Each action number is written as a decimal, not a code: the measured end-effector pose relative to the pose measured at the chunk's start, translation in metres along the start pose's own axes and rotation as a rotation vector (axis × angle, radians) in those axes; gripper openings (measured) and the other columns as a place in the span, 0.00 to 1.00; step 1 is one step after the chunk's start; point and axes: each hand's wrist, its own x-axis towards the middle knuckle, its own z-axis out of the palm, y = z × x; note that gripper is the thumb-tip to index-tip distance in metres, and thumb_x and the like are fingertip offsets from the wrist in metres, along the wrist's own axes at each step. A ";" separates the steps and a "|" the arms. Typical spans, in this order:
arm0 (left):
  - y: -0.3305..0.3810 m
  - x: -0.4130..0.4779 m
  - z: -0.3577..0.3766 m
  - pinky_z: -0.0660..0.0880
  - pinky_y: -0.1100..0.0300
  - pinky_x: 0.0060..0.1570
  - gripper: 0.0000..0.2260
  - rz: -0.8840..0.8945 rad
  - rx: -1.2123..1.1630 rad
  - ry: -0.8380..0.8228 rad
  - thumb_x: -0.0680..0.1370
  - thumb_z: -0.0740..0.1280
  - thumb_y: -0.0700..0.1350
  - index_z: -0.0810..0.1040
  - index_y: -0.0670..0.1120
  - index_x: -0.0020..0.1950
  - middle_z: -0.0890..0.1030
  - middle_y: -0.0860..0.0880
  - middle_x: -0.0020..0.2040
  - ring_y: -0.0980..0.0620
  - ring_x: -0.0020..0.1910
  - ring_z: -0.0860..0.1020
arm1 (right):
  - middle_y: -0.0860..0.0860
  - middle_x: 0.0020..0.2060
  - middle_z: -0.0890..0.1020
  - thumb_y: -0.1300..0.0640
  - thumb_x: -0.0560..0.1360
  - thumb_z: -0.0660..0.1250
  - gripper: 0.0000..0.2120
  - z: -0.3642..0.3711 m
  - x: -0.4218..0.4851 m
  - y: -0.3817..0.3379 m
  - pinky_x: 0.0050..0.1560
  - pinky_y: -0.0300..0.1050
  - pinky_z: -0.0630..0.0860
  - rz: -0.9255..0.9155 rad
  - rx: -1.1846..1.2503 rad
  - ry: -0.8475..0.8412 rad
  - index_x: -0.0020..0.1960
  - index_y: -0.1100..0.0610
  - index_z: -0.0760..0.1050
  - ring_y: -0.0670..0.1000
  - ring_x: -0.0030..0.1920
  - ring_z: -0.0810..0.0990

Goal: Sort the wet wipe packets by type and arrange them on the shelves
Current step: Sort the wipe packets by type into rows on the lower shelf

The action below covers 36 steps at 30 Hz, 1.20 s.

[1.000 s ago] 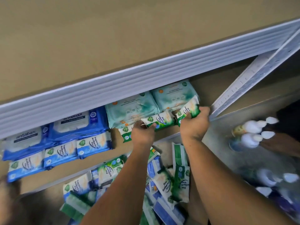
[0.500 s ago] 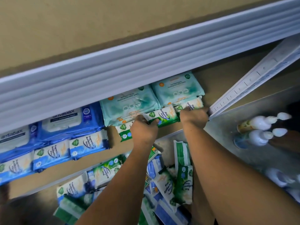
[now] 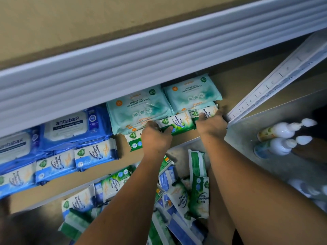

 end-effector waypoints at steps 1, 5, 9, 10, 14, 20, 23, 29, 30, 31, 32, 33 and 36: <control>0.000 -0.002 -0.003 0.81 0.51 0.46 0.21 0.008 0.031 0.008 0.72 0.76 0.57 0.71 0.50 0.54 0.81 0.50 0.45 0.44 0.41 0.83 | 0.61 0.64 0.78 0.49 0.80 0.65 0.35 -0.003 -0.003 0.001 0.59 0.57 0.76 -0.029 -0.010 0.009 0.81 0.55 0.53 0.65 0.64 0.76; -0.012 -0.027 -0.027 0.77 0.55 0.47 0.24 0.085 0.135 0.043 0.74 0.72 0.59 0.71 0.49 0.63 0.78 0.49 0.53 0.48 0.47 0.80 | 0.63 0.56 0.81 0.54 0.80 0.64 0.22 -0.010 -0.025 0.007 0.51 0.56 0.77 -0.148 0.008 0.087 0.73 0.57 0.69 0.66 0.57 0.79; -0.051 -0.066 -0.065 0.81 0.50 0.45 0.14 0.171 0.223 0.004 0.78 0.68 0.49 0.74 0.49 0.62 0.76 0.48 0.55 0.51 0.45 0.79 | 0.62 0.48 0.83 0.54 0.77 0.64 0.11 -0.017 -0.055 0.021 0.47 0.52 0.78 -0.031 0.002 0.018 0.52 0.58 0.82 0.66 0.48 0.81; -0.063 -0.075 -0.075 0.82 0.50 0.45 0.13 0.160 0.250 -0.006 0.78 0.67 0.47 0.75 0.49 0.62 0.76 0.48 0.55 0.51 0.45 0.78 | 0.61 0.46 0.84 0.53 0.77 0.65 0.10 -0.021 -0.063 0.026 0.47 0.51 0.79 -0.016 -0.026 -0.006 0.51 0.58 0.82 0.65 0.47 0.82; -0.114 -0.112 -0.108 0.79 0.55 0.49 0.17 0.074 0.400 -0.078 0.76 0.69 0.44 0.78 0.48 0.65 0.78 0.46 0.59 0.48 0.50 0.79 | 0.59 0.47 0.85 0.51 0.75 0.67 0.11 -0.040 -0.103 0.043 0.48 0.47 0.78 -0.020 -0.188 -0.150 0.50 0.58 0.81 0.62 0.49 0.83; -0.152 -0.154 -0.122 0.74 0.54 0.61 0.25 0.104 0.587 -0.195 0.75 0.65 0.52 0.76 0.46 0.71 0.77 0.45 0.64 0.44 0.64 0.73 | 0.55 0.44 0.84 0.54 0.69 0.70 0.11 -0.035 -0.183 0.084 0.43 0.45 0.82 -0.014 -0.330 -0.342 0.48 0.57 0.83 0.57 0.44 0.82; -0.151 -0.164 -0.122 0.70 0.51 0.67 0.29 0.148 0.692 -0.223 0.78 0.63 0.58 0.67 0.49 0.77 0.71 0.48 0.71 0.45 0.70 0.68 | 0.55 0.58 0.77 0.50 0.73 0.70 0.13 -0.033 -0.214 0.098 0.52 0.45 0.77 -0.108 -0.462 -0.353 0.54 0.54 0.82 0.56 0.55 0.77; -0.145 -0.157 -0.123 0.70 0.48 0.66 0.35 0.117 0.680 -0.282 0.77 0.64 0.64 0.62 0.50 0.79 0.68 0.48 0.73 0.44 0.72 0.64 | 0.54 0.69 0.63 0.40 0.77 0.63 0.25 -0.024 -0.235 0.109 0.65 0.52 0.67 -0.147 -0.624 -0.406 0.71 0.47 0.69 0.56 0.67 0.64; -0.144 -0.153 -0.123 0.70 0.48 0.66 0.35 0.118 0.689 -0.292 0.76 0.64 0.65 0.62 0.50 0.79 0.68 0.48 0.73 0.43 0.72 0.64 | 0.54 0.70 0.62 0.40 0.77 0.63 0.26 -0.022 -0.234 0.110 0.66 0.53 0.66 -0.142 -0.632 -0.413 0.72 0.47 0.68 0.57 0.67 0.63; -0.144 -0.149 -0.123 0.70 0.48 0.66 0.36 0.118 0.704 -0.304 0.76 0.64 0.66 0.62 0.50 0.79 0.67 0.48 0.73 0.43 0.72 0.63 | 0.55 0.70 0.61 0.39 0.77 0.63 0.27 -0.021 -0.234 0.110 0.66 0.53 0.65 -0.135 -0.636 -0.412 0.72 0.47 0.68 0.57 0.67 0.62; -0.143 -0.145 -0.124 0.69 0.47 0.67 0.36 0.117 0.723 -0.319 0.76 0.64 0.66 0.62 0.50 0.79 0.67 0.48 0.73 0.43 0.72 0.63 | 0.55 0.70 0.60 0.39 0.76 0.64 0.27 -0.018 -0.233 0.110 0.65 0.53 0.64 -0.123 -0.639 -0.413 0.72 0.48 0.67 0.57 0.67 0.61; -0.143 -0.142 -0.124 0.69 0.47 0.67 0.37 0.119 0.744 -0.333 0.76 0.64 0.67 0.62 0.50 0.79 0.66 0.48 0.73 0.43 0.72 0.63 | 0.55 0.69 0.59 0.39 0.76 0.64 0.27 -0.017 -0.232 0.108 0.64 0.54 0.64 -0.104 -0.634 -0.423 0.71 0.48 0.67 0.57 0.67 0.60; -0.144 -0.135 -0.123 0.68 0.47 0.68 0.38 0.152 0.802 -0.350 0.75 0.63 0.69 0.61 0.51 0.78 0.66 0.48 0.74 0.43 0.72 0.64 | 0.55 0.67 0.59 0.40 0.71 0.67 0.29 -0.007 -0.225 0.103 0.61 0.56 0.66 0.010 -0.593 -0.448 0.69 0.48 0.67 0.58 0.65 0.61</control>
